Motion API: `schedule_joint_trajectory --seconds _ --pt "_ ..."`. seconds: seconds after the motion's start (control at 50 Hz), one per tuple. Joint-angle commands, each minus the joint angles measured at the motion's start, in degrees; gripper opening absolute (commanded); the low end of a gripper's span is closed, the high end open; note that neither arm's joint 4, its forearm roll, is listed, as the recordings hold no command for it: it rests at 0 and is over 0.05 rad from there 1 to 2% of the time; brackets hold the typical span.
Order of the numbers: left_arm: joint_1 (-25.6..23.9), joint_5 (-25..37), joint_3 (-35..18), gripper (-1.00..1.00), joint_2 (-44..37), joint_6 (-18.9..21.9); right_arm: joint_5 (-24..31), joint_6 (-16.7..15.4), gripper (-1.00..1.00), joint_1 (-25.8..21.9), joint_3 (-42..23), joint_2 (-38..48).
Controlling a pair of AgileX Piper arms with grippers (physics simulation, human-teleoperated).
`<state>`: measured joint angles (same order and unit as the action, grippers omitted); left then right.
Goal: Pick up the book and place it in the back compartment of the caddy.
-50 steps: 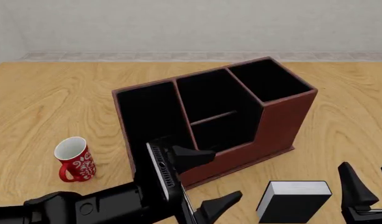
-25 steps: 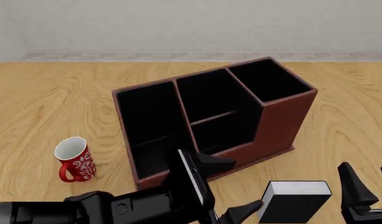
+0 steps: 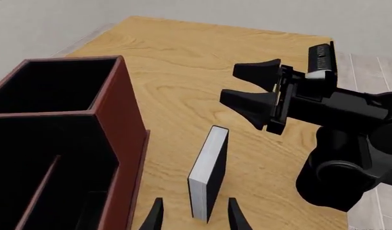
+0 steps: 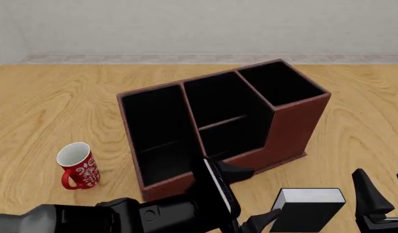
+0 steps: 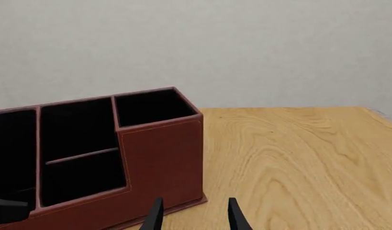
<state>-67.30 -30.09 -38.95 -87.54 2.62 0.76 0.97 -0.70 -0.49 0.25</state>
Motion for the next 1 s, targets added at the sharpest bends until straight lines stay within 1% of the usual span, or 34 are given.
schedule_joint_trajectory --seconds 0.02,0.18,0.4,0.66,0.72,1.0 --pt "-0.5 -0.4 -1.4 1.0 -2.2 0.7 0.0 0.1 1.0 0.0 0.1 0.0" --pt "-1.9 -0.2 -2.8 1.0 -3.7 0.7 0.2 0.0 1.0 0.0 -0.1 -0.1" --pt "-2.2 -0.2 -4.0 1.0 -5.4 0.5 0.3 0.0 1.0 0.0 -0.2 -0.1" --pt "-1.9 -0.4 -5.6 1.0 -7.3 0.1 0.0 0.0 1.0 0.0 0.0 0.0" --pt "-1.1 -0.7 -5.8 1.0 -7.6 -0.5 0.0 0.0 1.0 0.0 0.0 0.0" --pt "-1.3 -0.5 -7.7 1.0 -11.3 -0.2 0.0 0.0 1.0 0.0 0.0 0.0"
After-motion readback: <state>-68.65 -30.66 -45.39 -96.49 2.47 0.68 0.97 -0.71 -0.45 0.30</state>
